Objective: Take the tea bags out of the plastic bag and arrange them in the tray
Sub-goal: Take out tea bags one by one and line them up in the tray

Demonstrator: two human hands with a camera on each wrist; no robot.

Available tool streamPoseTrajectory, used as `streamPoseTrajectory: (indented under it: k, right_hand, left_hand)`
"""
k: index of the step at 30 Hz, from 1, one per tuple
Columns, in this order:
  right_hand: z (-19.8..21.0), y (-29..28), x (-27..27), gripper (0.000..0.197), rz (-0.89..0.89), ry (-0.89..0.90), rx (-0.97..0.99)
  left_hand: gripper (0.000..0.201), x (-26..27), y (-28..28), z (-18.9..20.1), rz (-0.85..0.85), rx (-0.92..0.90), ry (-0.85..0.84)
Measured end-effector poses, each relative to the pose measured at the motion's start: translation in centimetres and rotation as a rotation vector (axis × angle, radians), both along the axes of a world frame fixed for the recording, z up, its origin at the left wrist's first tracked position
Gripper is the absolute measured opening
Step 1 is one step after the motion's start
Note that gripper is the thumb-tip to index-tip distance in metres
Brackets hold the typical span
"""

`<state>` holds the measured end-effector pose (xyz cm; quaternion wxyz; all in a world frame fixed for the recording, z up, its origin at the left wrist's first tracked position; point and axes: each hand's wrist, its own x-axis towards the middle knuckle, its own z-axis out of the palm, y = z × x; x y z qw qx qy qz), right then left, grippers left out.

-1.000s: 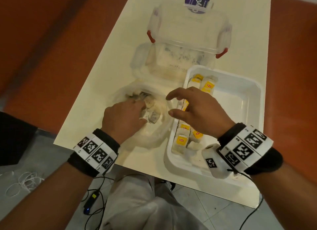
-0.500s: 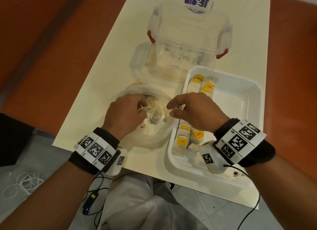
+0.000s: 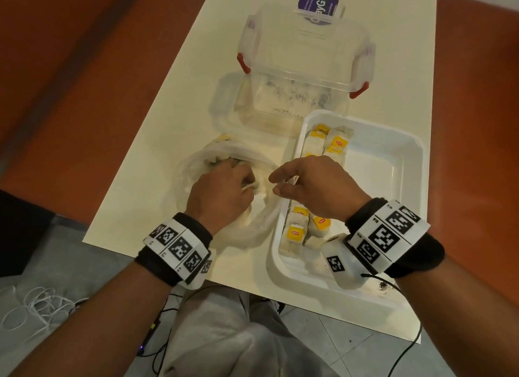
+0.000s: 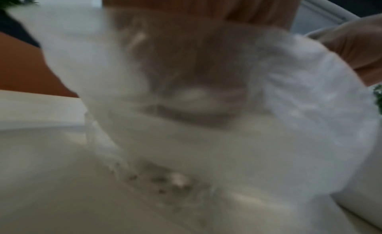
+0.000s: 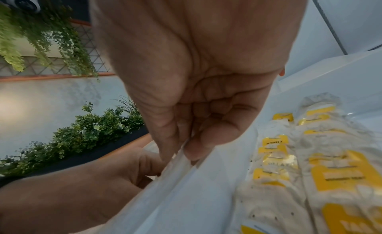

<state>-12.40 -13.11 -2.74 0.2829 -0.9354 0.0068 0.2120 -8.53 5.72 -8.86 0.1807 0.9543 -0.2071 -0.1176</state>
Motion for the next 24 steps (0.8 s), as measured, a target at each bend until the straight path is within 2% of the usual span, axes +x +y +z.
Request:
streamPoseTrajectory:
  k: [3, 6, 10, 11, 13, 16, 20, 24]
  right_hand:
    - [-0.1, 0.0, 0.0, 0.027, -0.002, -0.002, 0.006]
    - [-0.1, 0.0, -0.2, 0.028, -0.001, 0.012, 0.008]
    - [-0.1, -0.1, -0.3, 0.028, -0.001, 0.019, 0.018]
    - [-0.1, -0.1, -0.3, 0.028, -0.004, 0.019, 0.022]
    - [-0.1, -0.1, -0.3, 0.027, -0.006, 0.020, 0.024]
    - [-0.1, 0.1, -0.3, 0.027, -0.005, 0.029, 0.023]
    - [-0.1, 0.1, -0.4, 0.028, -0.009, 0.028, 0.027]
    - [-0.1, -0.1, -0.2, 0.028, -0.014, 0.015, 0.030]
  left_hand:
    - [0.022, 0.3, 0.3, 0.4, 0.057, -0.019, -0.029]
    - [0.024, 0.5, 0.2, 0.7, 0.106, -0.060, 0.025]
    - [0.016, 1.0, 0.4, 1.5, 0.271, -0.333, 0.294]
    - [0.014, 0.9, 0.4, 1.6, 0.288, -0.353, 0.312]
    - [0.010, 0.8, 0.3, 1.3, 0.210, -0.181, 0.183]
    - [0.029, 0.3, -0.3, 0.3, 0.042, 0.127, -0.046]
    - [0.030, 0.0, -0.5, -0.2, -0.007, 0.186, -0.112]
    - [0.014, 0.0, -0.4, 0.2, -0.039, 0.196, -0.129]
